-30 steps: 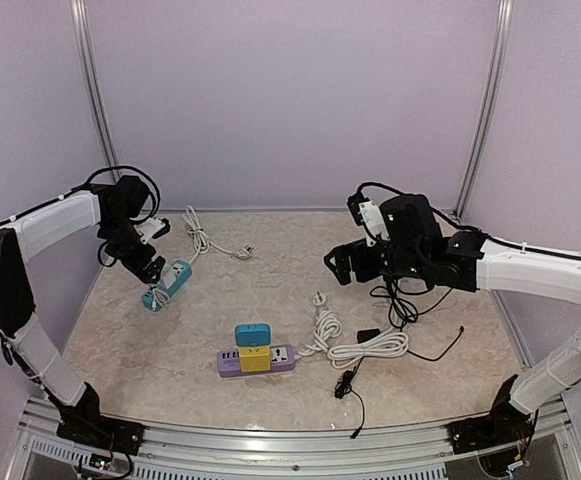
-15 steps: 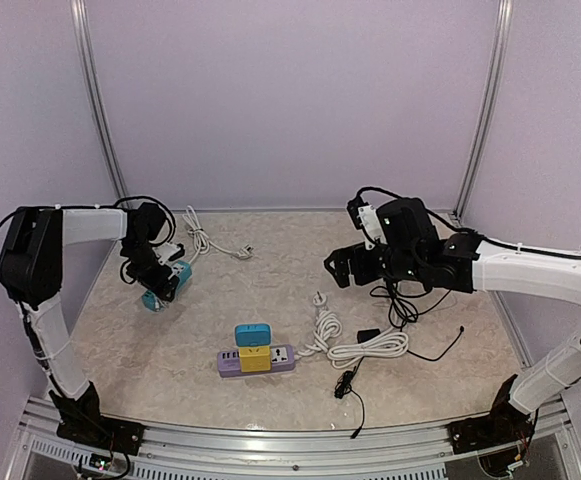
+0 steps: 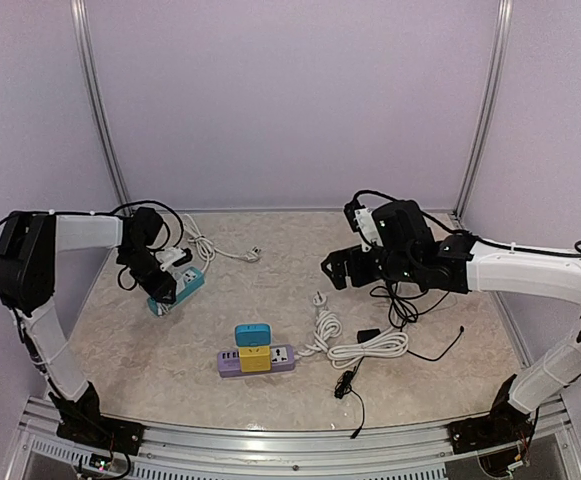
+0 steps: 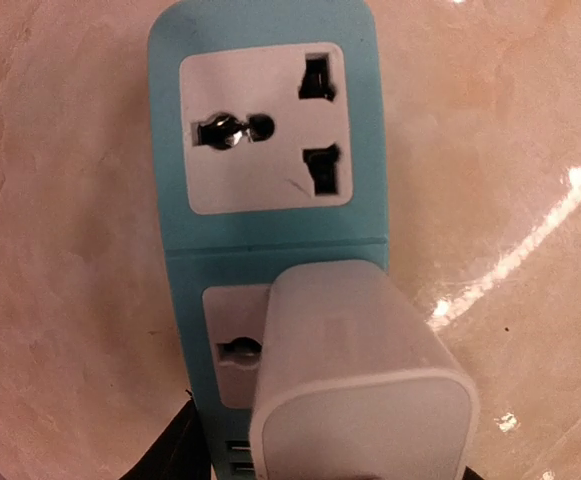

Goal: Insert the plug
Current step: Move the socket to the center of the board, then adjust the plug at the center of the board.

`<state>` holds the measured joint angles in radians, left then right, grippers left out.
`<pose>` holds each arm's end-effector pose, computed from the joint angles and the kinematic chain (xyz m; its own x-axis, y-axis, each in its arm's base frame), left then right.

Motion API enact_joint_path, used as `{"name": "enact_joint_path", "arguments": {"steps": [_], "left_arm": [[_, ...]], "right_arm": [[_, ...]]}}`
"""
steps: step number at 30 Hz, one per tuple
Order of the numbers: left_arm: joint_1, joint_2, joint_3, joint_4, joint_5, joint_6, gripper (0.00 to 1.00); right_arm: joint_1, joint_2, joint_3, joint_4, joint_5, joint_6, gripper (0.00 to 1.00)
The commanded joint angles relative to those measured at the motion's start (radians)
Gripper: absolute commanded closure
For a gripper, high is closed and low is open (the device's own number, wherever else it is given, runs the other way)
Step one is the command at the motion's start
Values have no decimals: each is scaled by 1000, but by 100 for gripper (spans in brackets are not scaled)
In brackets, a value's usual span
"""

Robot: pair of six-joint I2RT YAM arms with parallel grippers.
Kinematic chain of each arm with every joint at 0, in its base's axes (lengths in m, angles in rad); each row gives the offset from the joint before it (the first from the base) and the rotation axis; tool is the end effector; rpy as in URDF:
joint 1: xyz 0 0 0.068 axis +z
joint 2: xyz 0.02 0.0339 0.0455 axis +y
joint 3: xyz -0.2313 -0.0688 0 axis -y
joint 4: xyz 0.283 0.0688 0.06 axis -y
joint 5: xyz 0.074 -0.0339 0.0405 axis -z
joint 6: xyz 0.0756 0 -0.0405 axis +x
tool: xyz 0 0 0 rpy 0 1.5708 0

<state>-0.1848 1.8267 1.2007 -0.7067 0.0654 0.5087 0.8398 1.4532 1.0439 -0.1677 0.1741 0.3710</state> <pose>0.3709 -0.0744 0.0749 -0.7376 0.6323 -0.2369 0.6386 0.7672 0.0594 0.2773 0.2896 0.2046 -0.5701 -0.1009 -0.8153 -0.4610 0.8608 0.2158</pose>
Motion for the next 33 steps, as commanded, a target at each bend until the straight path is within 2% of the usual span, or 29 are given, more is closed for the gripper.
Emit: {"name": "enact_joint_path", "arguments": {"steps": [1,10,14,19,23,28,31,33], "left_arm": [[-69,-42,-114,-153,99,225,52],[-139,-145,-220,-216,63,465,52],[-134,-146,-170,-278,59,509,39],[-116,-188,-85,-281,34,493,16],[-87,-211,32,-356,69,464,6],[-92,-269,68,-381,50,429,5],[-93,-317,82,-368,45,374,5],[-93,-348,93,-357,42,327,5]], "right_arm": [[-1,6,-14,38,-25,23,0],[1,-6,-37,56,-75,39,0],[-1,-5,-42,26,-74,28,0],[-1,-45,-36,-79,22,27,0],[0,-144,-97,-102,73,88,0],[-13,-185,-85,-314,43,159,1],[-58,-119,-19,-468,38,215,8],[-69,-36,37,-543,33,194,13]]}}
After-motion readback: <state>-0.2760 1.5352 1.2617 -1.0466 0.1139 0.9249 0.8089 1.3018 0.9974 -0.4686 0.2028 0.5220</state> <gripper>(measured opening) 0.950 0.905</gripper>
